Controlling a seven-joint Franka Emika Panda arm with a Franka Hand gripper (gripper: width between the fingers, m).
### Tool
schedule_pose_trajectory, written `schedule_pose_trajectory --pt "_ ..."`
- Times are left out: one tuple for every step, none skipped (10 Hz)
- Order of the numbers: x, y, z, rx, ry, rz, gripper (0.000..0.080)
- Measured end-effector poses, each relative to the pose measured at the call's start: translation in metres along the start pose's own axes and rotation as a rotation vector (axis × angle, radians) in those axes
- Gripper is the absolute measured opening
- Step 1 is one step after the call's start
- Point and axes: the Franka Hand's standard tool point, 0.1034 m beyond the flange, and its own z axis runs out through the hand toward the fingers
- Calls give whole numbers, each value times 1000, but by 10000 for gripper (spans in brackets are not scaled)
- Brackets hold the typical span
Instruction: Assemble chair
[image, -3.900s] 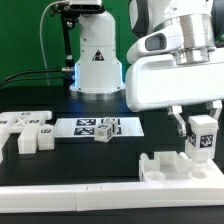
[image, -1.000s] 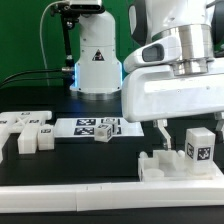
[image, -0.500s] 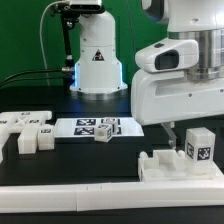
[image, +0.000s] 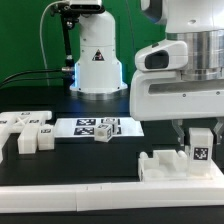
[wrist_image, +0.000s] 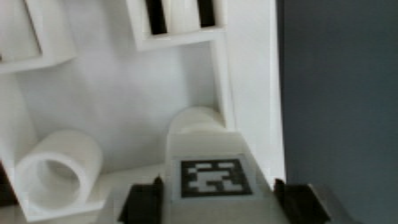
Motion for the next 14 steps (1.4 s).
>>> schedule_pose_trajectory --pt "-2 -1 1 9 19 168 288" --pt "-6 -3 2 19 44 343 287" --pt "-8 -4 2 26 44 490 287" --pt "-6 -4 1 52 34 670 287" --pt "-4 -4 1 73 21 721 287" --pt "-5 -5 1 72 21 715 287" --pt "-5 -4 1 71 21 706 287" --pt "-5 -3 1 65 24 611 287" --pt "-2 -2 -1 62 31 458 385" --pt "0 0 -3 52 28 276 385" --pt "0 -2 -6 30 16 116 563" --pt "-1 -5 -6 16 18 6 632" --pt "0 -3 -5 14 17 -47 632" --pt "0 -2 -5 12 18 -96 644"
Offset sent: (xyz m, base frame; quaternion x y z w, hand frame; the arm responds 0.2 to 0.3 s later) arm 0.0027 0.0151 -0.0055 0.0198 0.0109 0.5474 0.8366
